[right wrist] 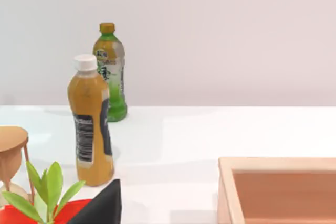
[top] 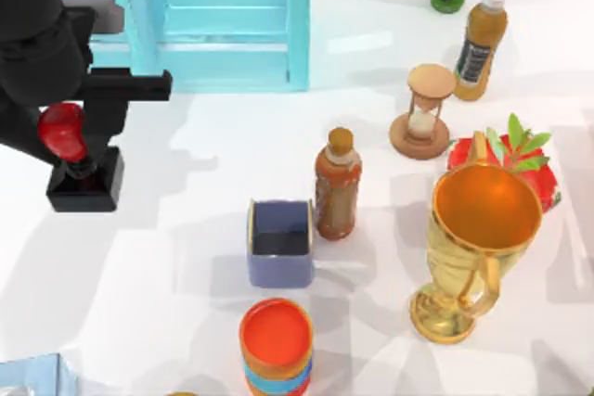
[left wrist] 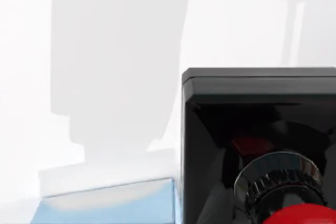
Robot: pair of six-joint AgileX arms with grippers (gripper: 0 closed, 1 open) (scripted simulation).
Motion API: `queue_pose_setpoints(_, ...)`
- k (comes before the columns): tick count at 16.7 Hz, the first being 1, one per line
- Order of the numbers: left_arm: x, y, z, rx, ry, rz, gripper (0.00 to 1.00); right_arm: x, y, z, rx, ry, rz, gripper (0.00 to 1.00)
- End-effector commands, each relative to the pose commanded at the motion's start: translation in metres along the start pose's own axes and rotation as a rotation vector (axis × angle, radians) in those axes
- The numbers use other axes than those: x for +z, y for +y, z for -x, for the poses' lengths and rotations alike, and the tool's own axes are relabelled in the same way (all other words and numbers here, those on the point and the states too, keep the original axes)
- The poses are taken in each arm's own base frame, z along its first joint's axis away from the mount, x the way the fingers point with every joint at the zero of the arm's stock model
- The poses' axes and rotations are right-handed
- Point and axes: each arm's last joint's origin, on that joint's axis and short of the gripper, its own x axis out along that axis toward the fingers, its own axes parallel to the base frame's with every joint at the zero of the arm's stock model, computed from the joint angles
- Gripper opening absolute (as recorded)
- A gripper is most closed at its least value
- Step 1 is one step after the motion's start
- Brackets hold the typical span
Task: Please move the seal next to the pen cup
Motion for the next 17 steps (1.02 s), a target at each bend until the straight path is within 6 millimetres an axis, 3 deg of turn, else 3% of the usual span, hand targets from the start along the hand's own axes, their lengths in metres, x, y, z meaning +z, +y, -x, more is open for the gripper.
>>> queue_pose_setpoints(4, 0.005, -0.004, -0.007, 0.001, 0.006, 0.007, 0.00, 0.000, 0.000, 0.000, 0.000, 0.000, 0.000, 1.00)
queue_pose_setpoints(11, 0.028, -0.074, -0.069, -0.001, 0.000, 0.003, 0.00, 0.000, 0.000, 0.000, 0.000, 0.000, 0.000, 1.00)
queue_pose_setpoints(17, 0.029, -0.077, -0.075, -0.002, 0.000, 0.004, 0.00, 0.000, 0.000, 0.000, 0.000, 0.000, 0.000, 1.00)
